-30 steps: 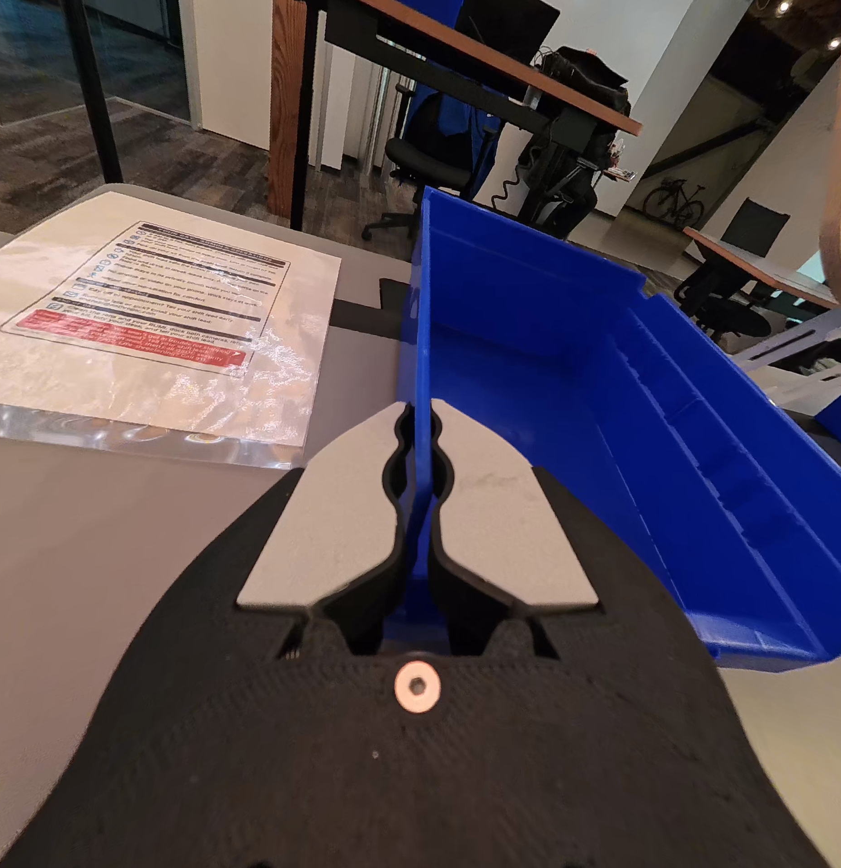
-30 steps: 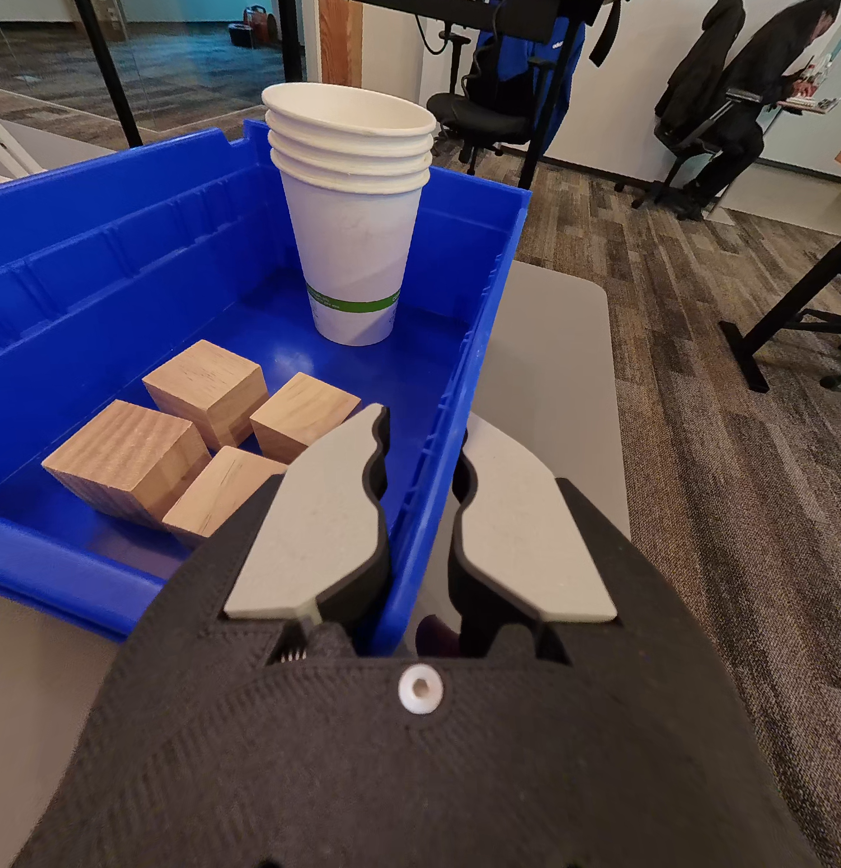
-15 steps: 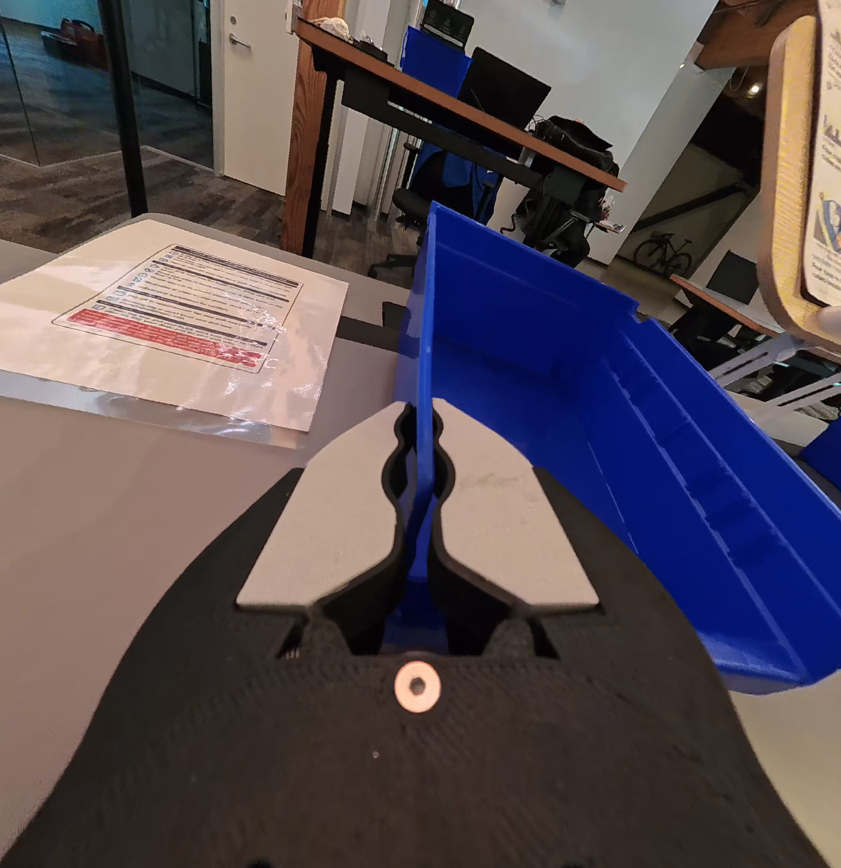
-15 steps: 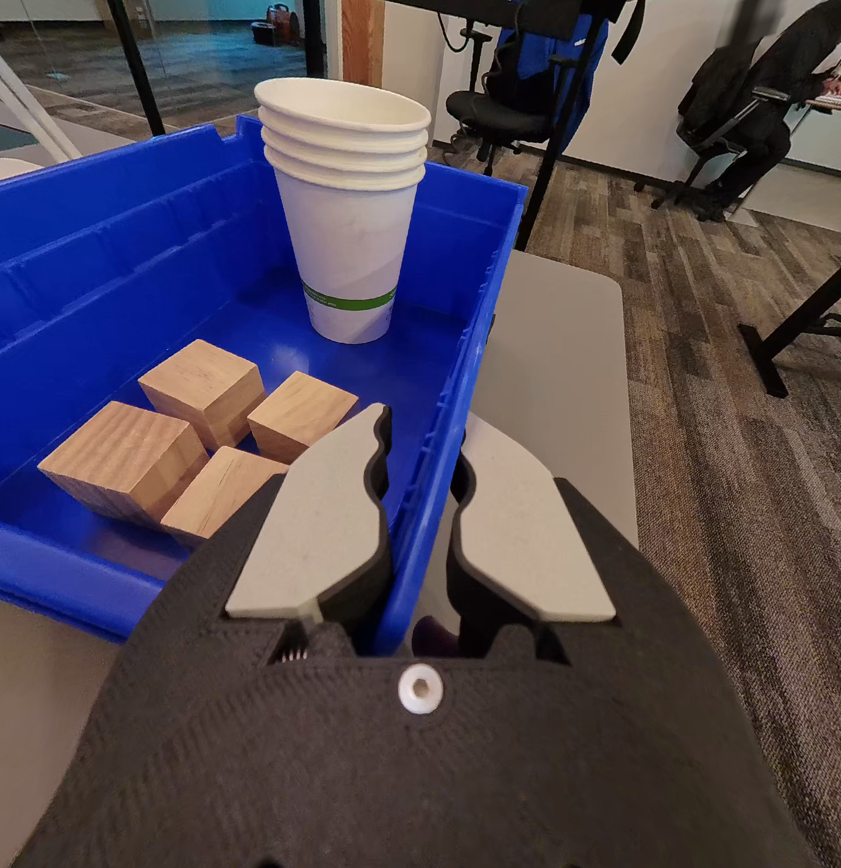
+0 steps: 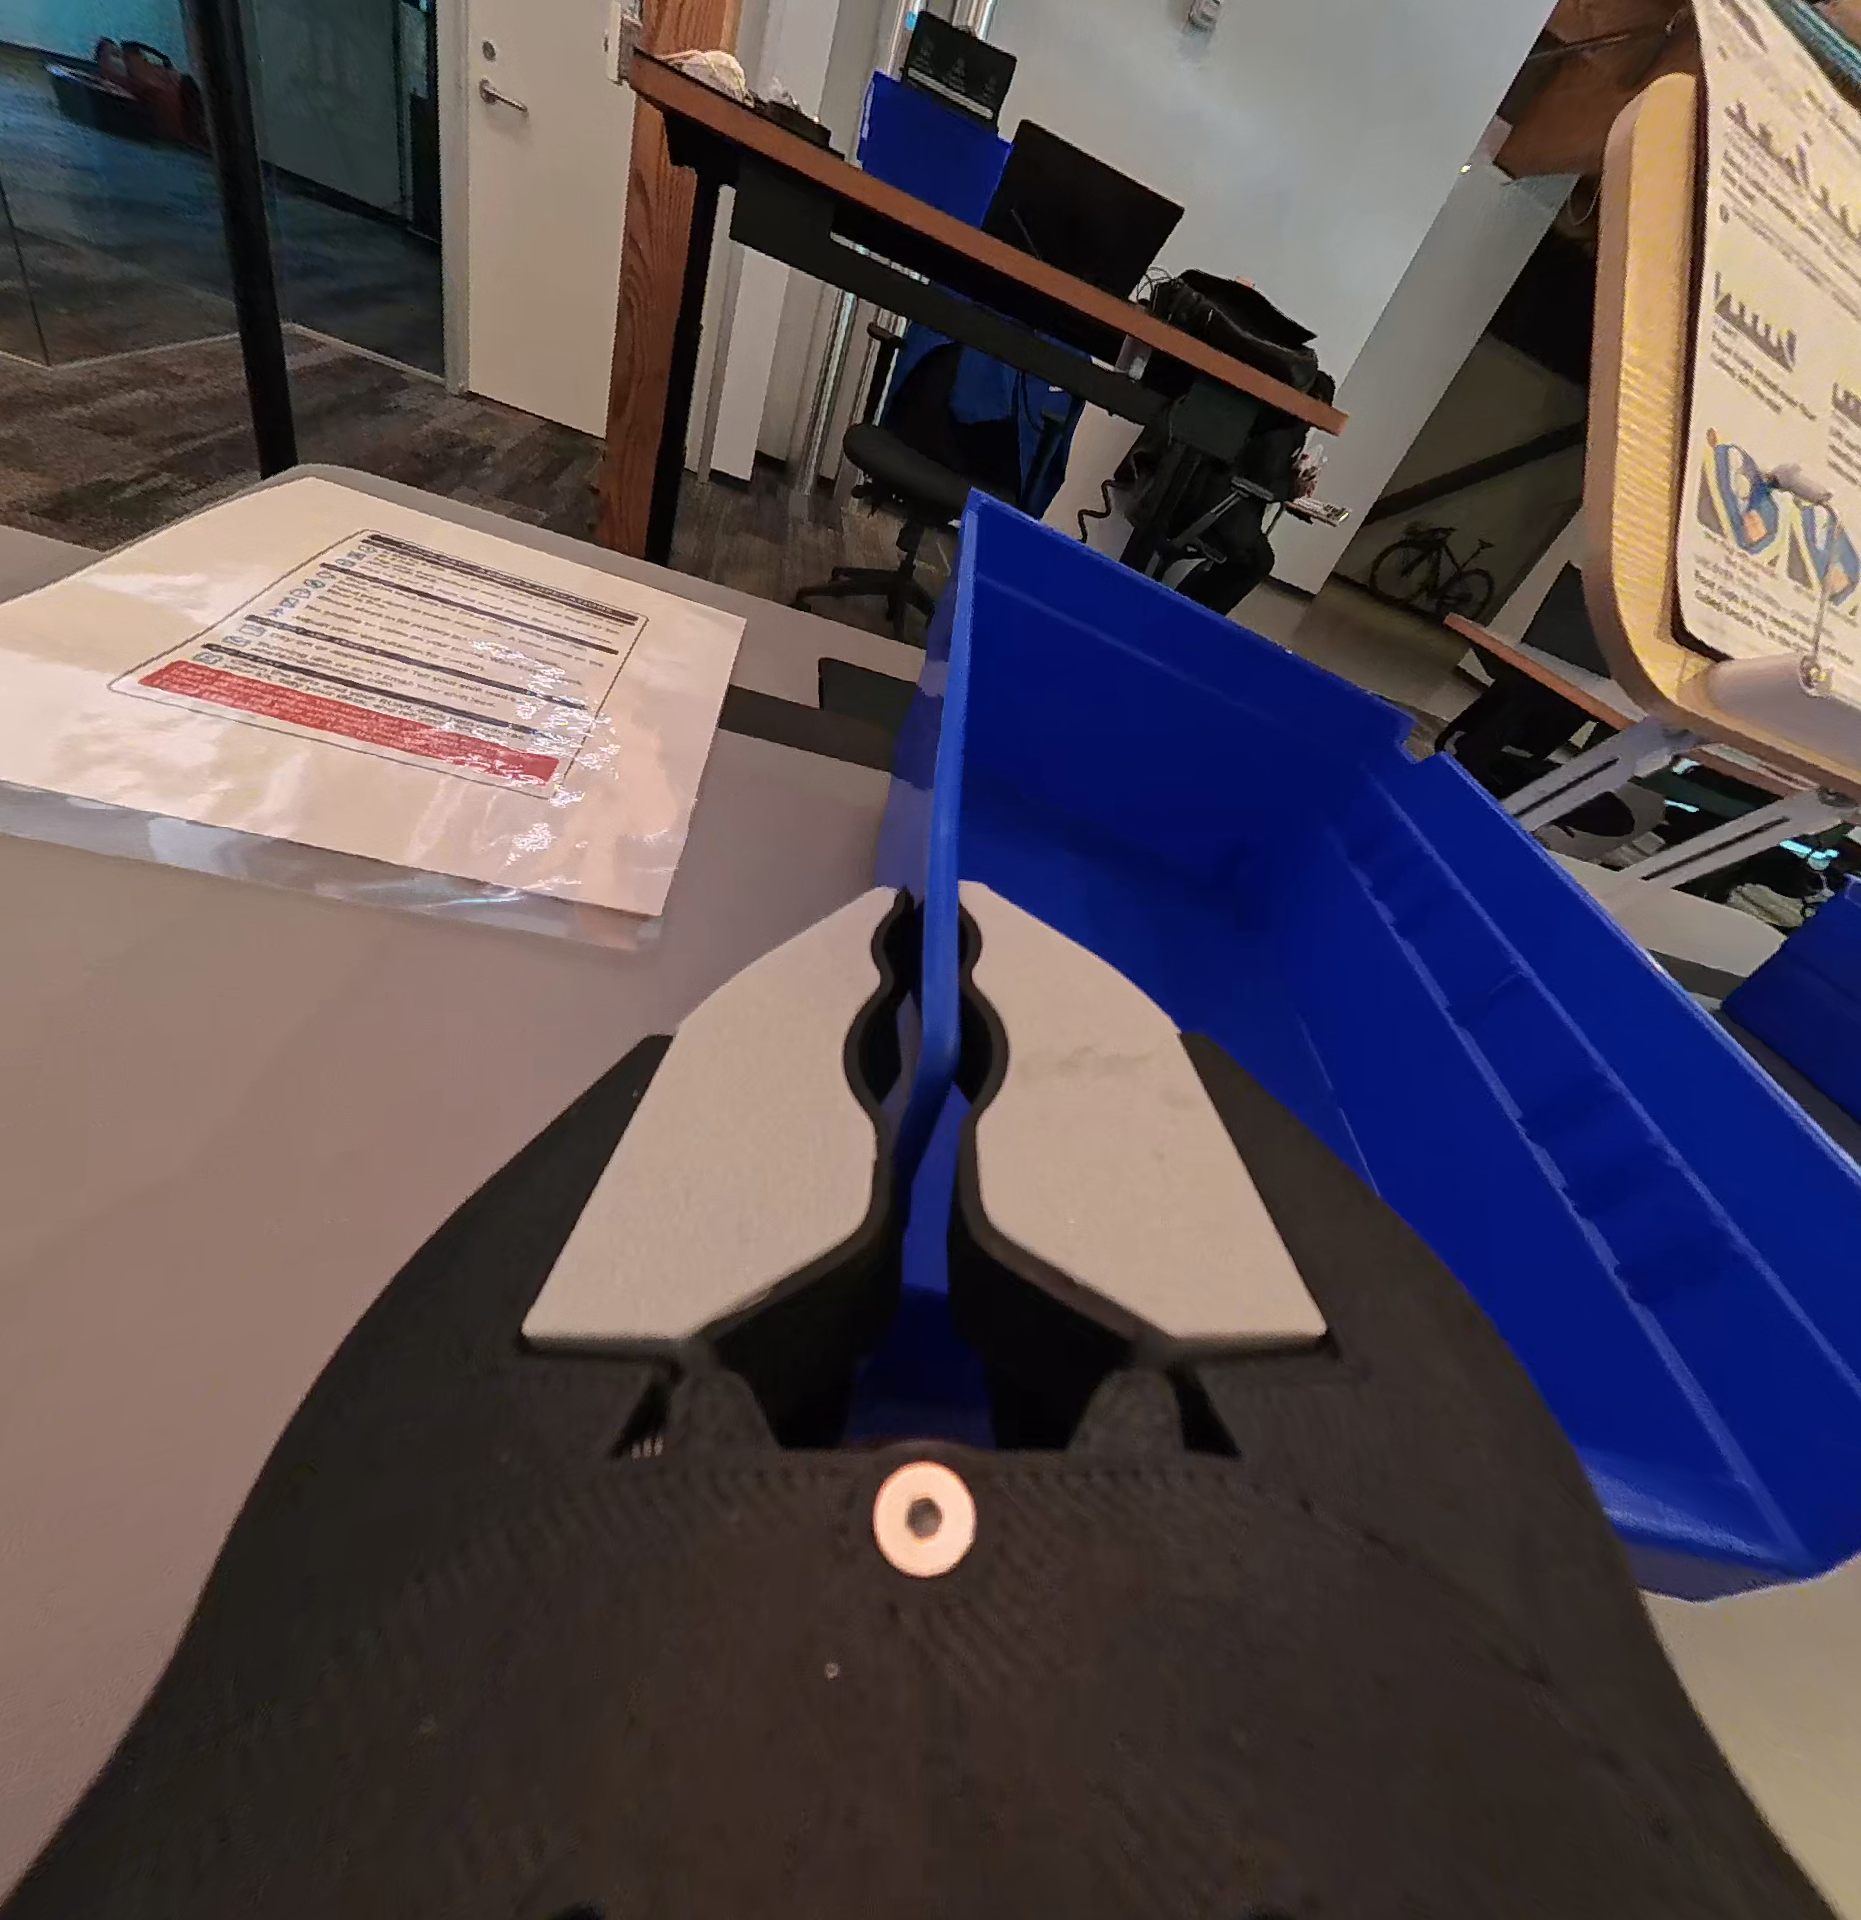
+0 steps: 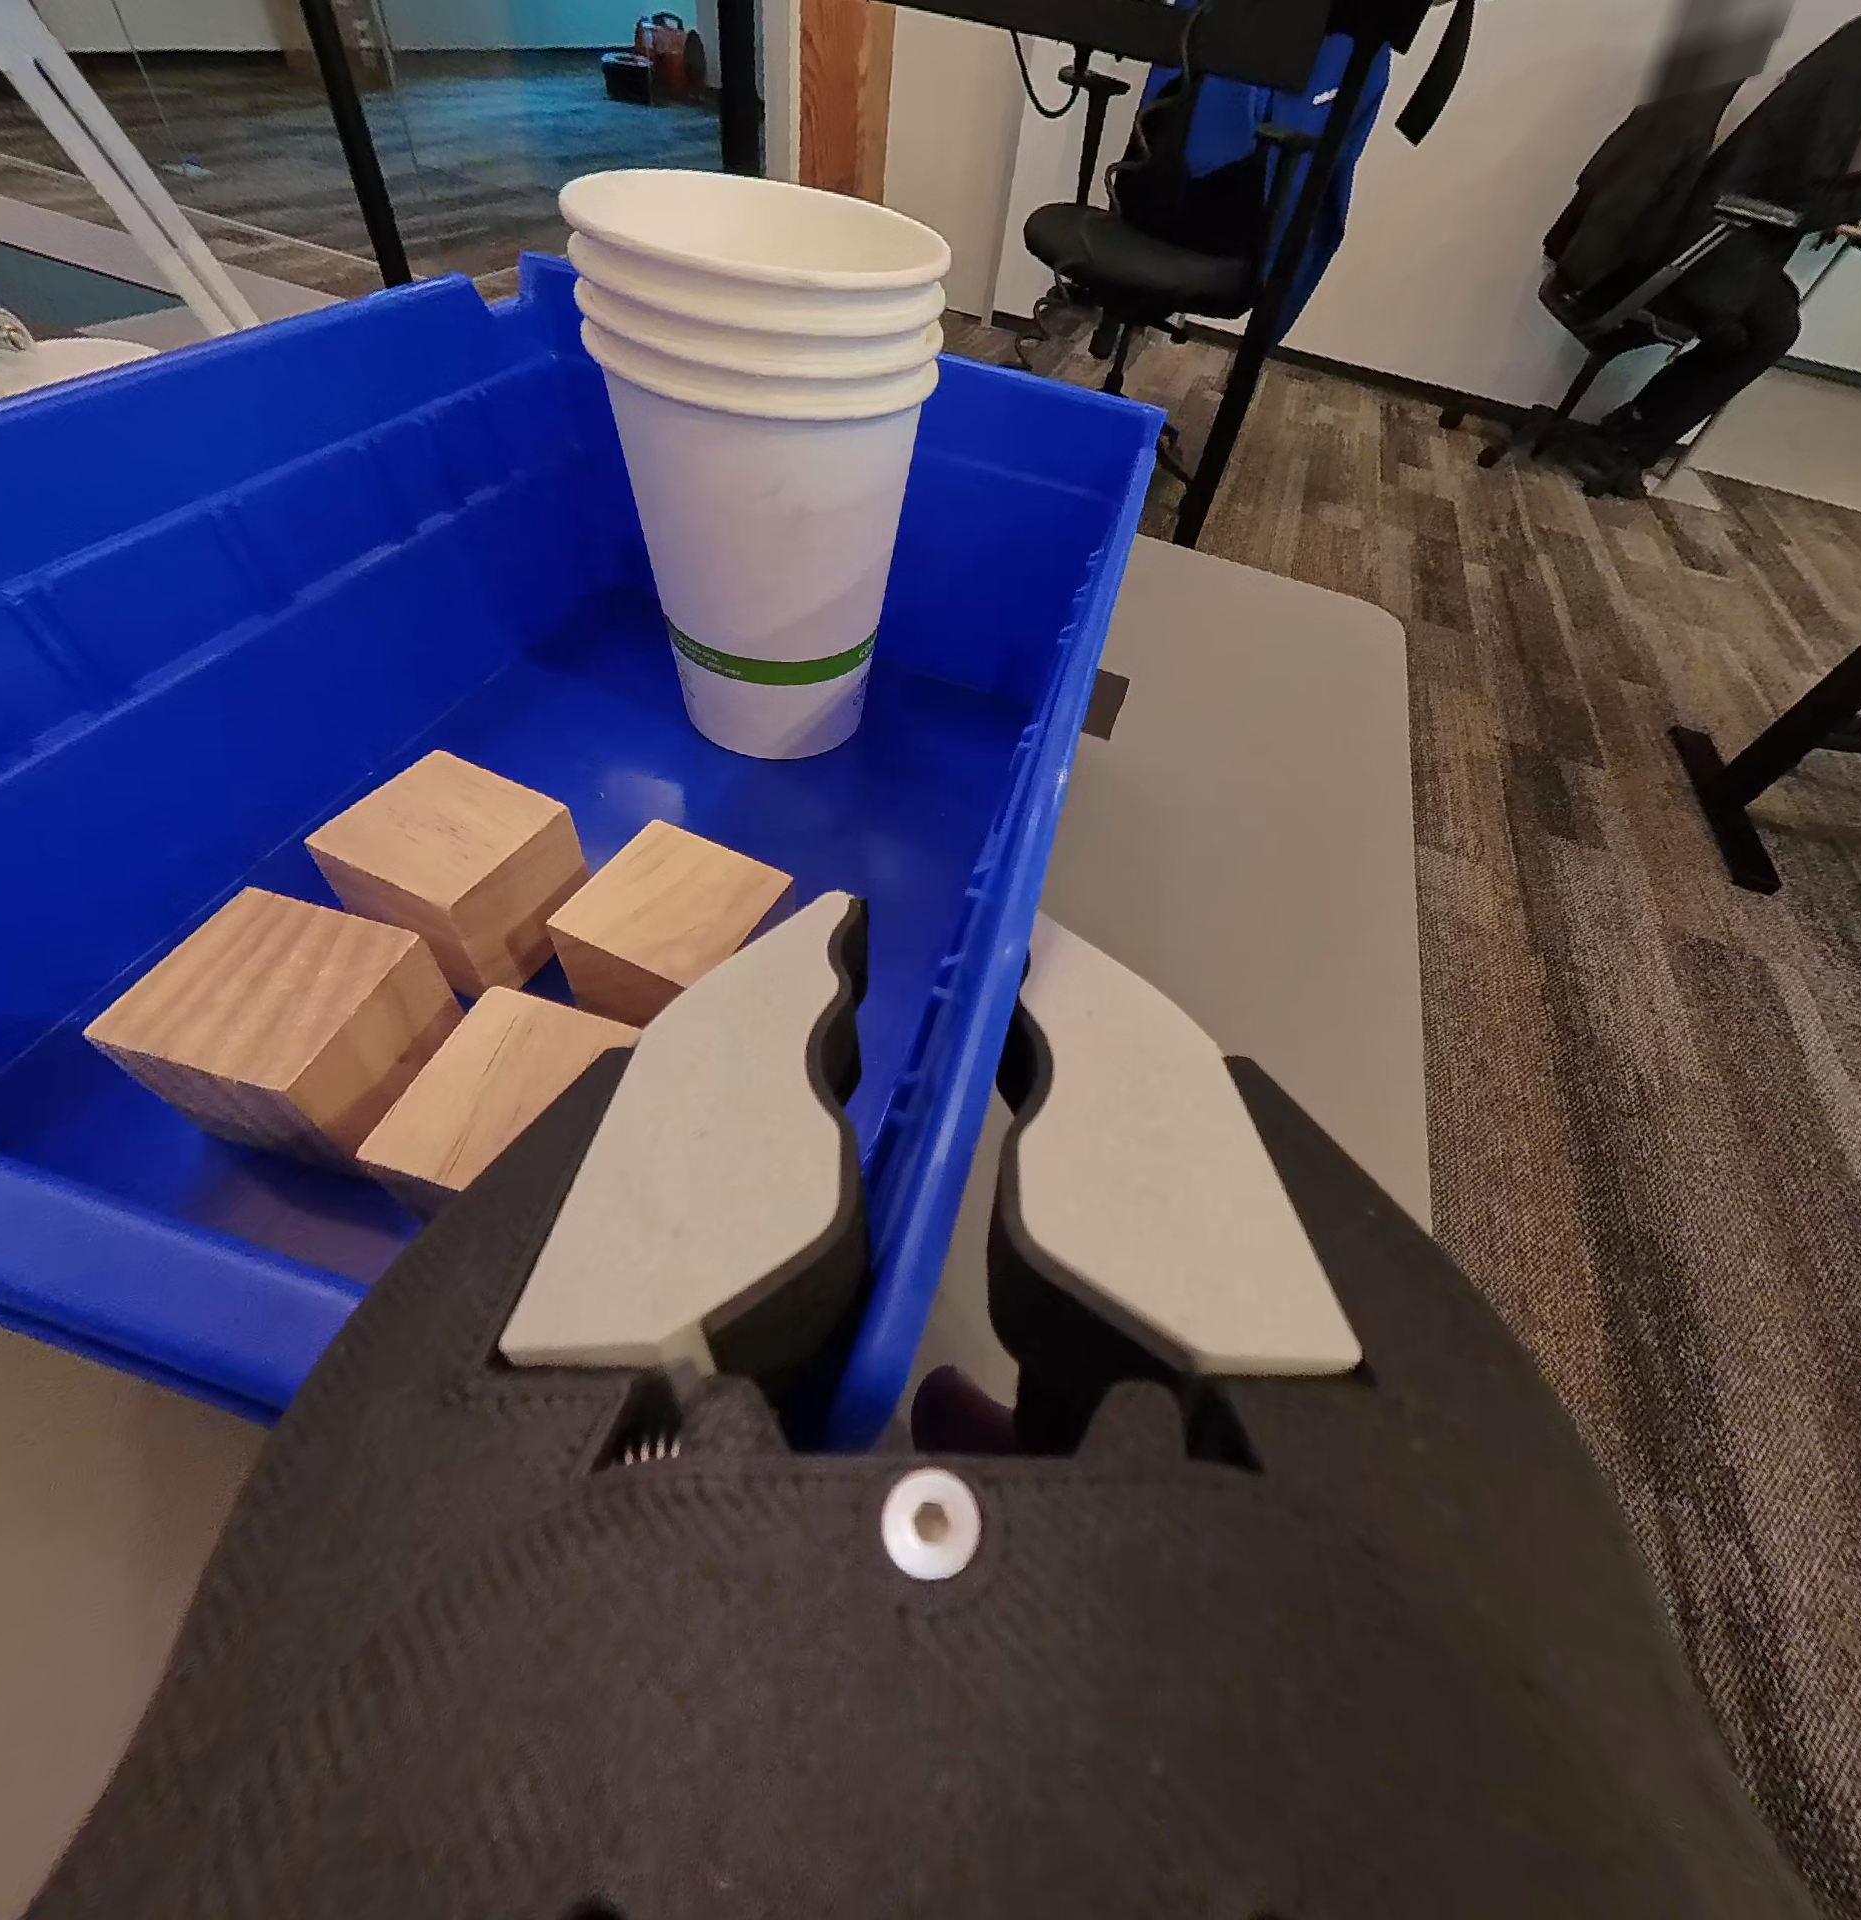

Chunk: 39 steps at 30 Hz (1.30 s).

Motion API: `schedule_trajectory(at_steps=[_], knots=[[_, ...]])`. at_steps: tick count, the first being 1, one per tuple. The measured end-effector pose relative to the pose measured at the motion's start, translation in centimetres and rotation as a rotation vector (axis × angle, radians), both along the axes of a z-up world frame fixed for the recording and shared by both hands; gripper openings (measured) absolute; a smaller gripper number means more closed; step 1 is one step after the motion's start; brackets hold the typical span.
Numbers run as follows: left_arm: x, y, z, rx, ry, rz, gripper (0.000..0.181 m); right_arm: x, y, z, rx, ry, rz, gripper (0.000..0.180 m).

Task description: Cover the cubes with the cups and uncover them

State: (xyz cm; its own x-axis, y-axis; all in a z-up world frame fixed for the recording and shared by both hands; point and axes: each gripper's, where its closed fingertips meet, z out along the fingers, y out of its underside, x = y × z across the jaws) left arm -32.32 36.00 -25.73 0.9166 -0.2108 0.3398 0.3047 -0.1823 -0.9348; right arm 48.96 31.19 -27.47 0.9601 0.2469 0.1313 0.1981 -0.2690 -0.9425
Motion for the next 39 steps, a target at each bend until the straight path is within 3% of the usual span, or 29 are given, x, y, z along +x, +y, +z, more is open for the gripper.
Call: schedule_trajectory(at_steps=[18,39], knots=[[2.4,-7.2,-1.0,-0.076,0.056,-0.049,0.005,-1.3,-4.2,-0.1,-0.01,0.003,0.066,0.022],[0.1,-16.2,0.6,0.028,0.017,0.184,0.004,-3.4,-9.2,-0.3,-0.034,-0.008,0.165,0.02]])
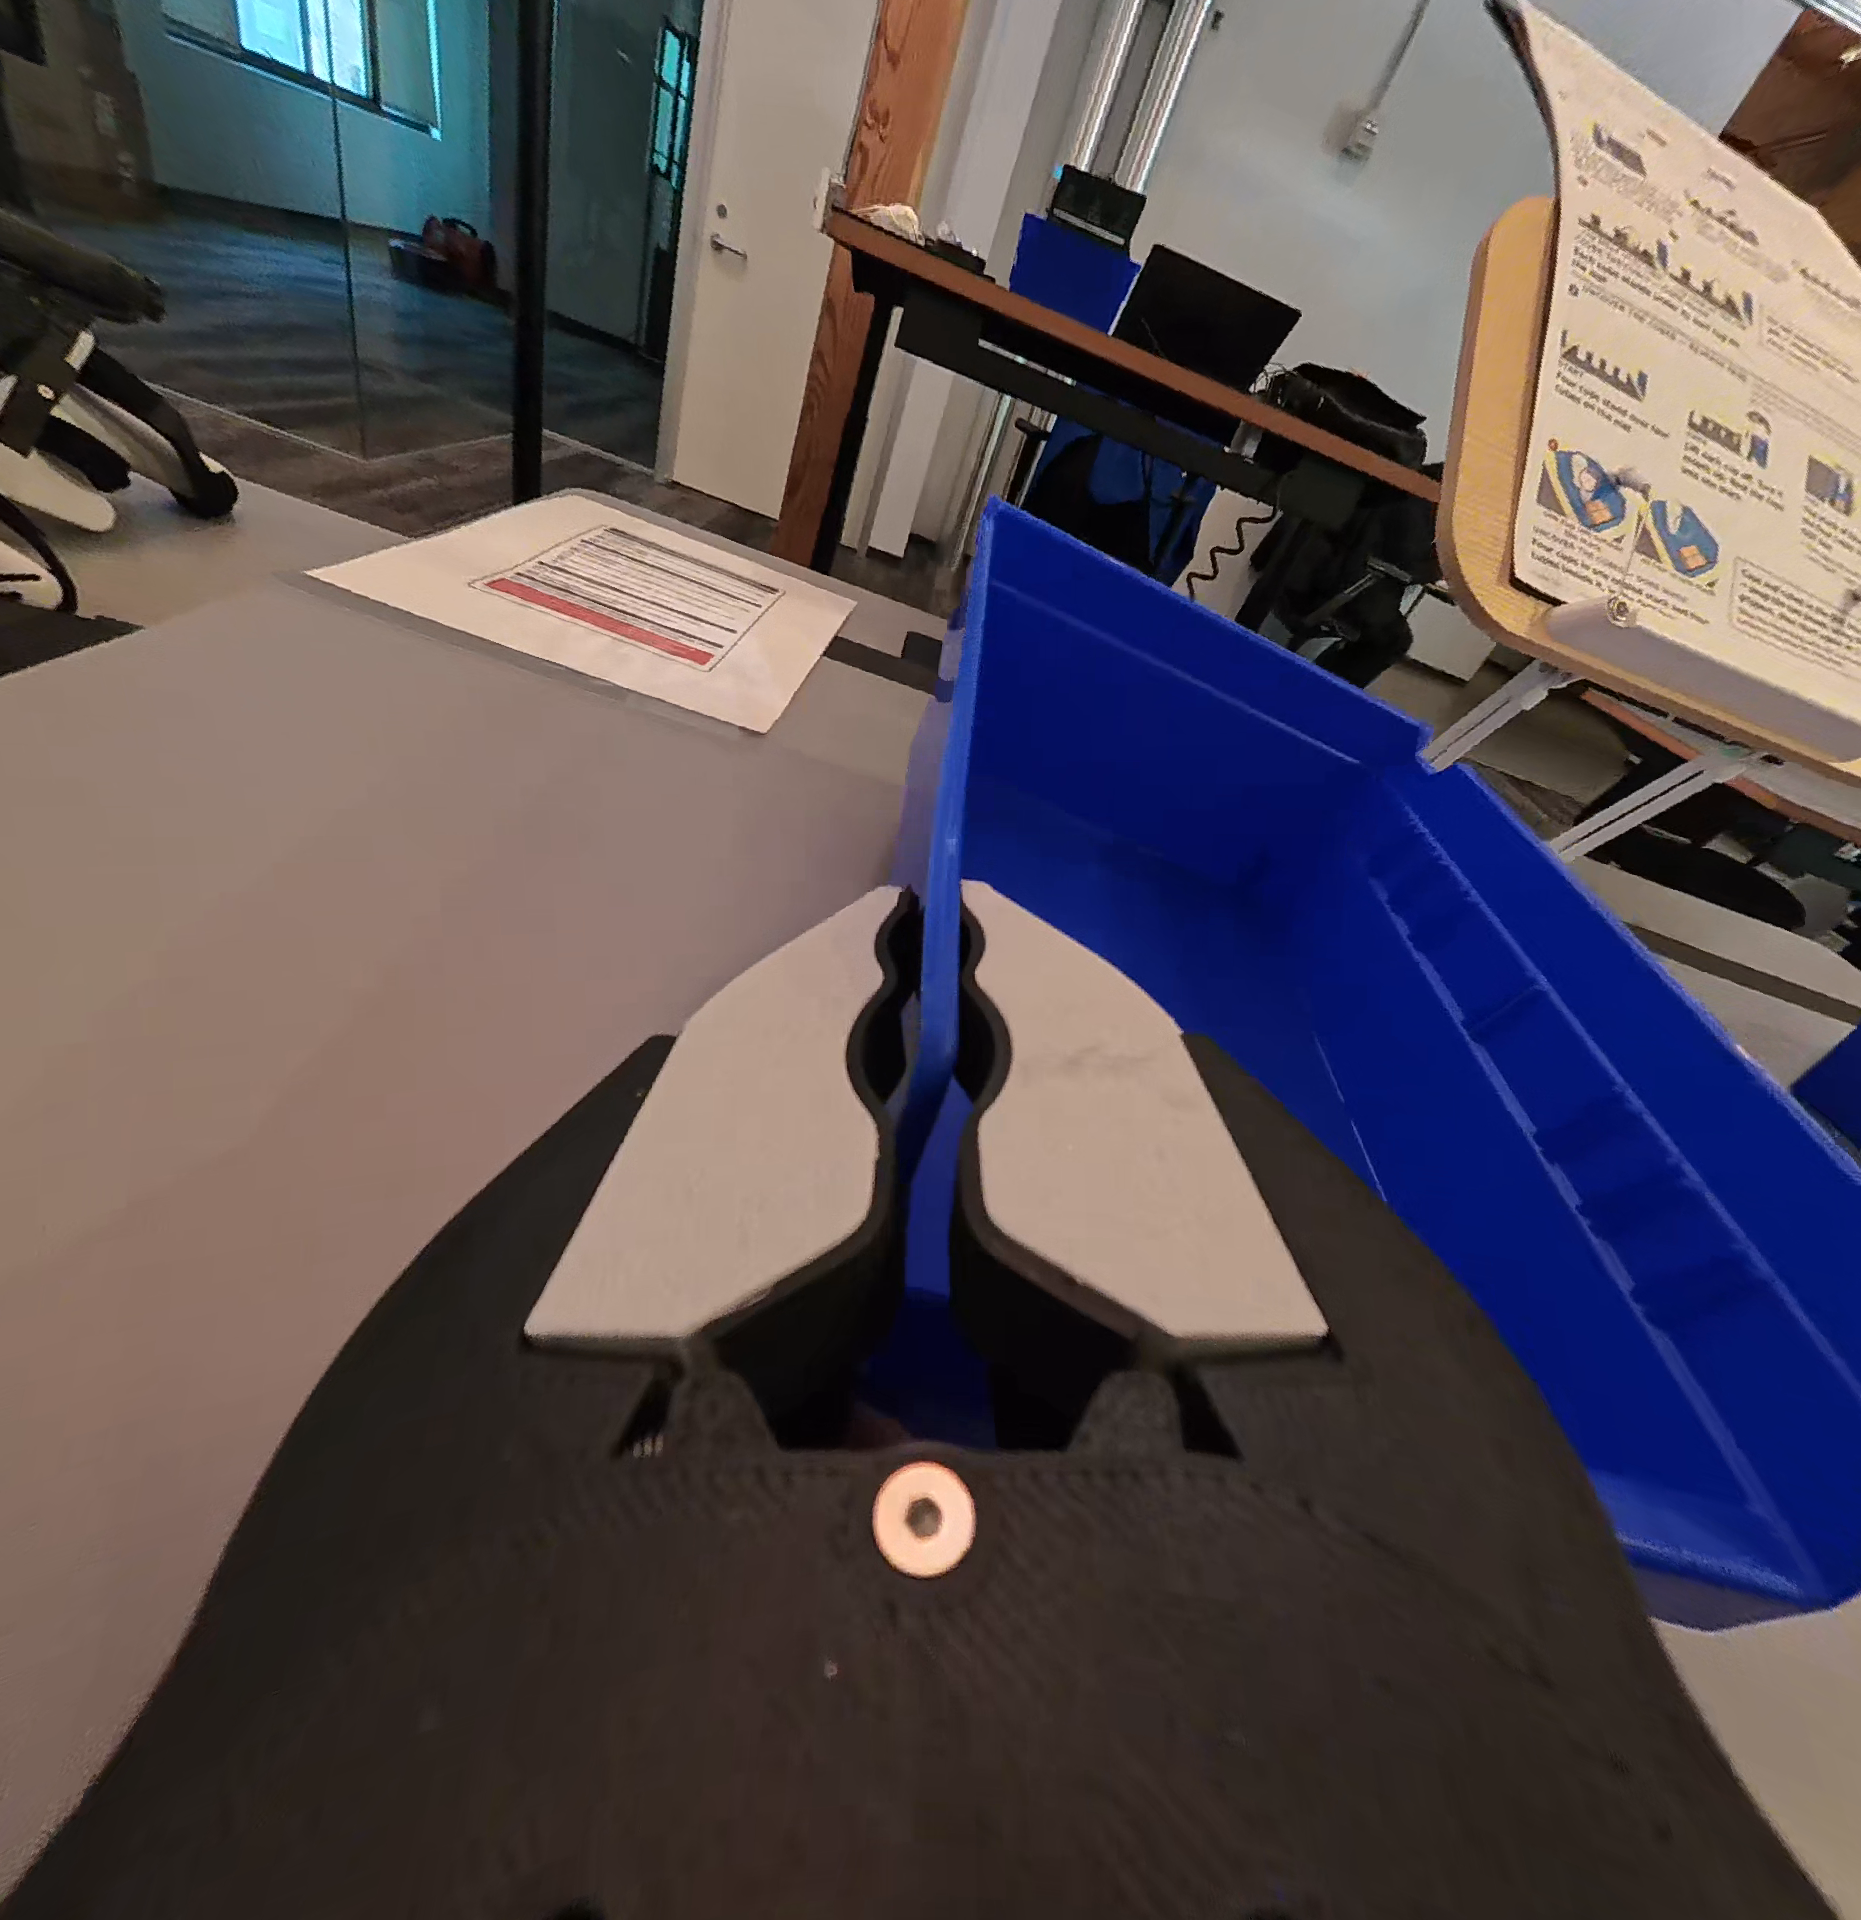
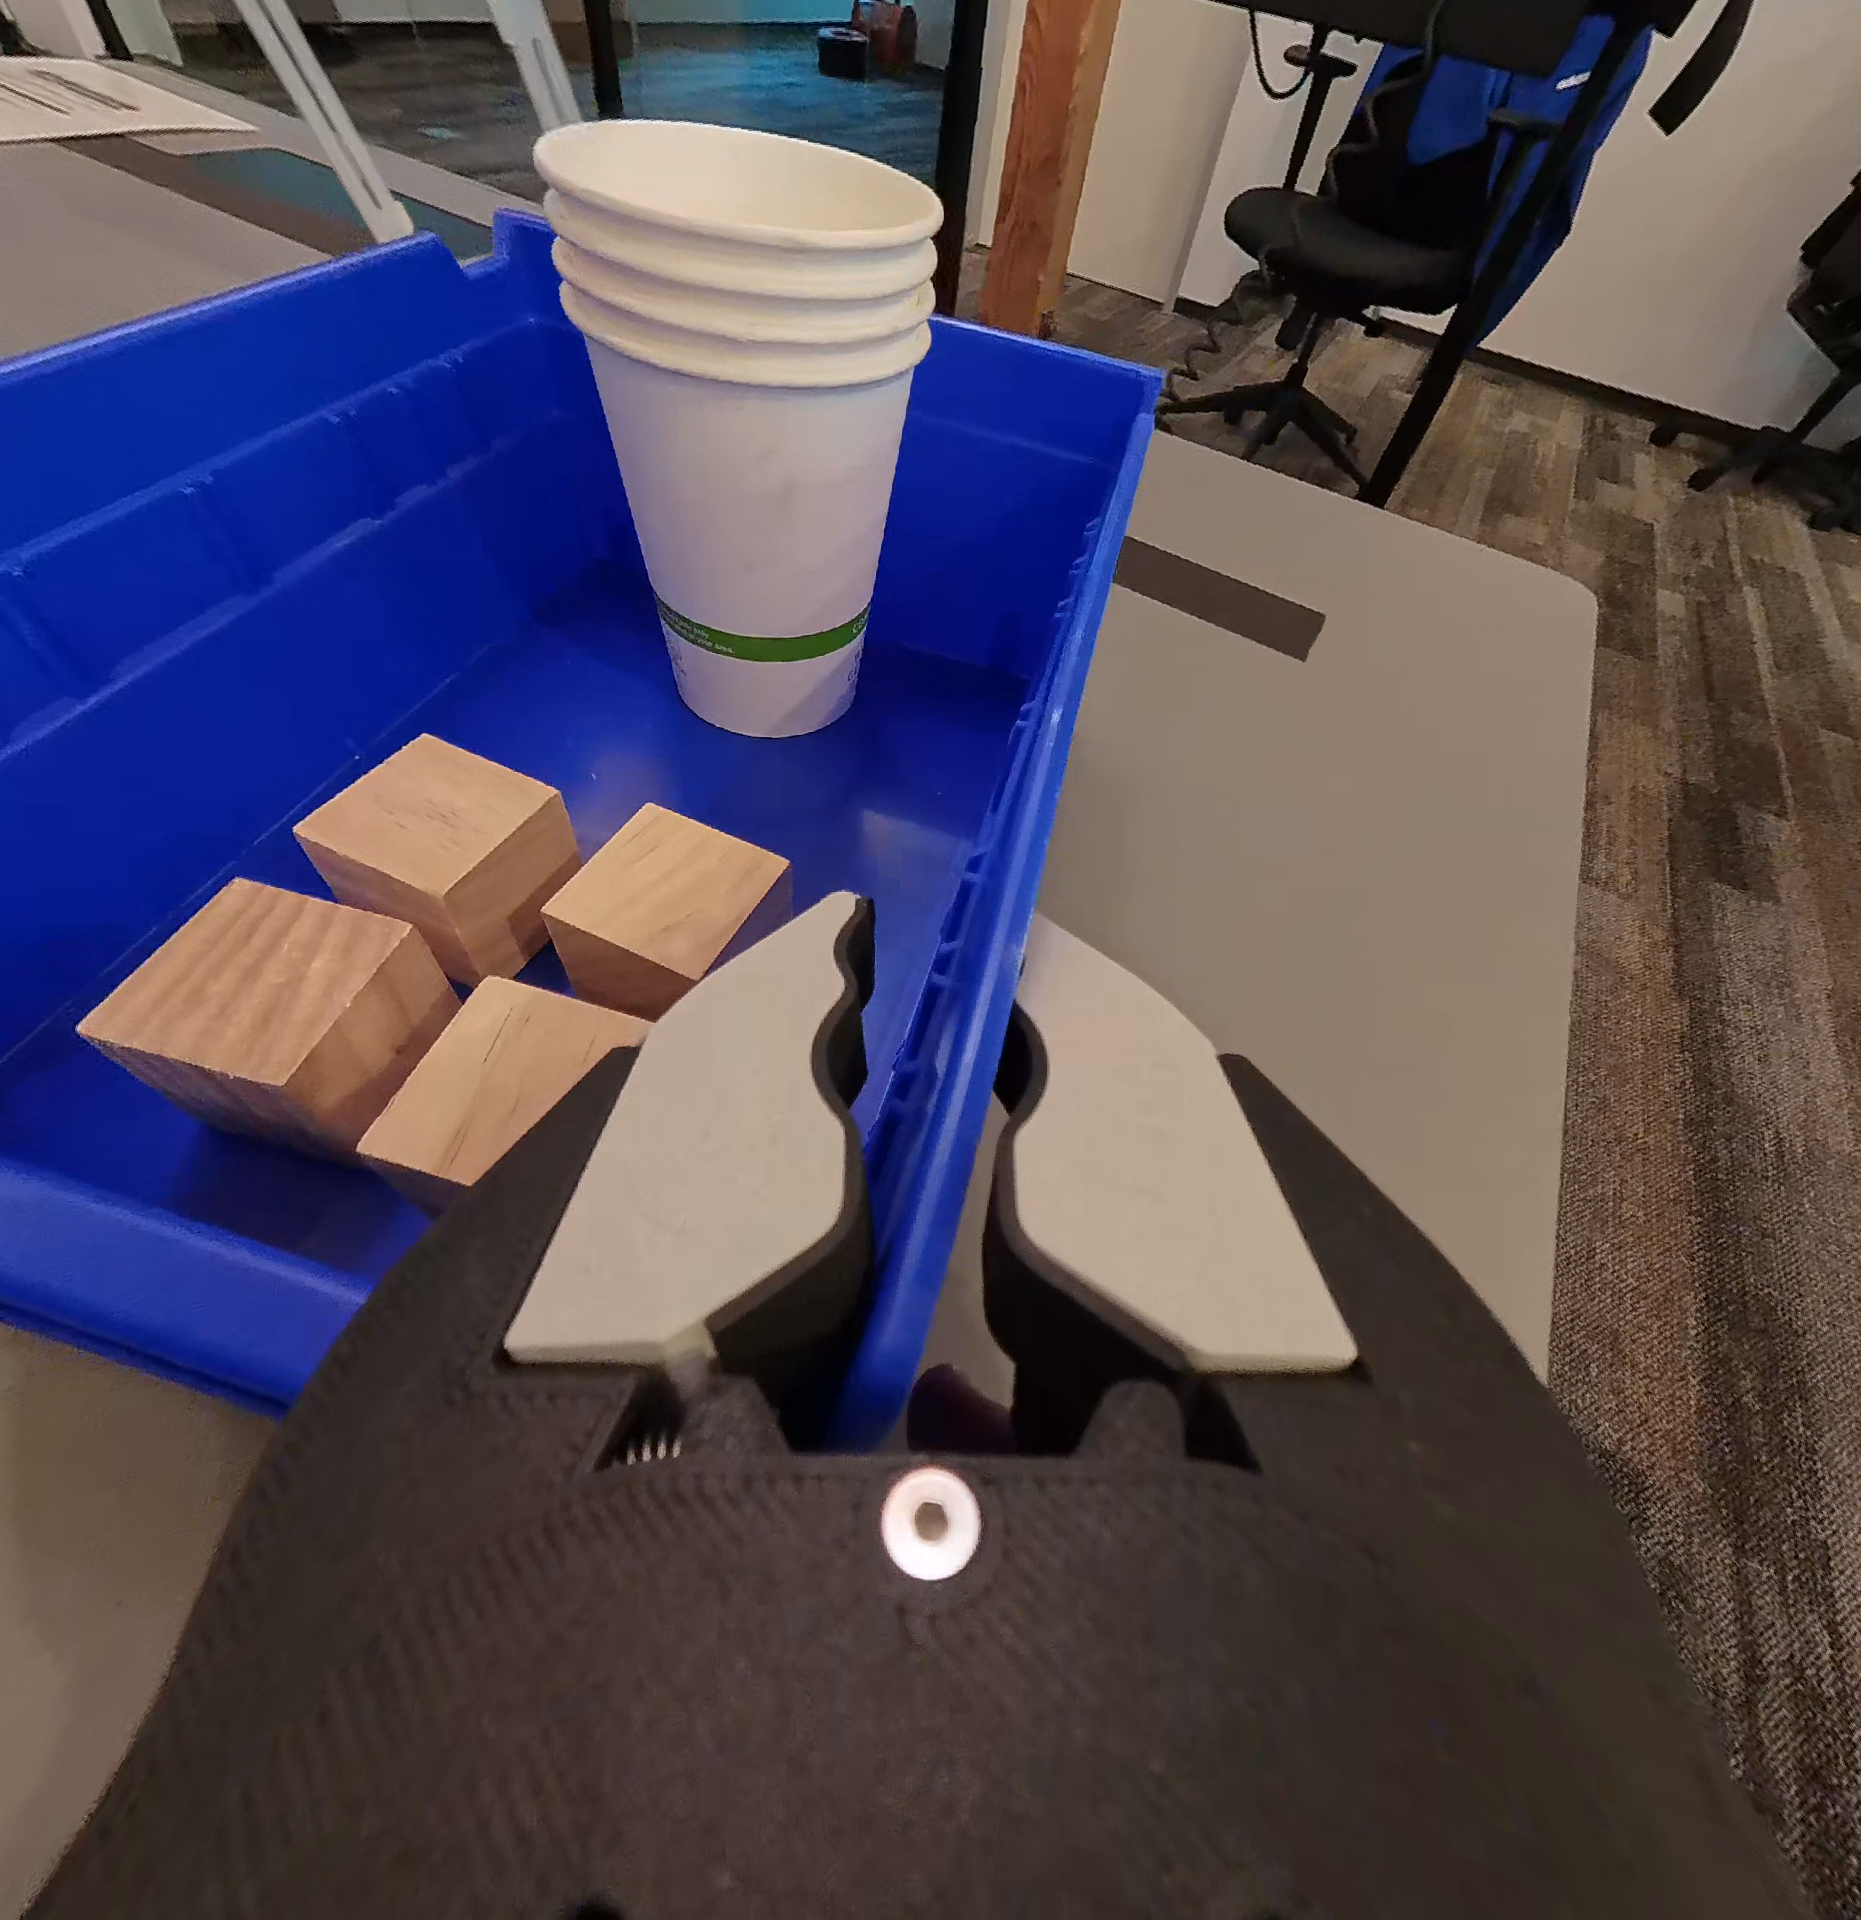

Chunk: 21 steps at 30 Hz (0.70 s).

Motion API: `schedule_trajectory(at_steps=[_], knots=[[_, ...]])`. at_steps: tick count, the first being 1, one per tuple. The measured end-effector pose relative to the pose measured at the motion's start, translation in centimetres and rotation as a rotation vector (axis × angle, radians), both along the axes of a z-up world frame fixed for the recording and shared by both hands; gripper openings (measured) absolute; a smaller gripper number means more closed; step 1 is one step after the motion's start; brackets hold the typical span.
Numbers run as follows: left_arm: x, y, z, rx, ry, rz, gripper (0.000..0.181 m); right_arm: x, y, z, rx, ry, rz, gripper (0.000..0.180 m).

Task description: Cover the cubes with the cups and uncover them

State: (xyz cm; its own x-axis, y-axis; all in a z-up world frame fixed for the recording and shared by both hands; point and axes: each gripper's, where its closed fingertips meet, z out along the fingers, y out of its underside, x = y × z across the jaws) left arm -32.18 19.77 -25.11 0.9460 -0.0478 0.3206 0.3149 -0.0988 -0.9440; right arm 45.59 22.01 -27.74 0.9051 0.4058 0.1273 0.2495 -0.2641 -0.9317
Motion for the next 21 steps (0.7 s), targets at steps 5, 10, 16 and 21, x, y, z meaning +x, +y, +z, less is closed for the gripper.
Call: schedule_trajectory(at_steps=[5,10,16,21], knots=[[-0.3,-1.0,1.0,0.031,0.033,0.017,0.004,-1.1,-1.2,0.0,-0.004,0.0,0.047,0.02],[-0.8,-1.7,1.8,0.066,0.017,0.027,0.004,-2.3,-2.0,0.0,-0.006,0.001,0.106,0.02],[-1.5,-2.7,3.3,0.126,-0.027,0.029,0.005,-3.8,-2.6,-0.1,-0.009,0.0,0.165,0.019],[-2.3,-3.8,4.6,0.158,-0.05,0.037,0.005,-5.3,-2.8,-0.1,-0.012,-0.004,0.22,0.019]])
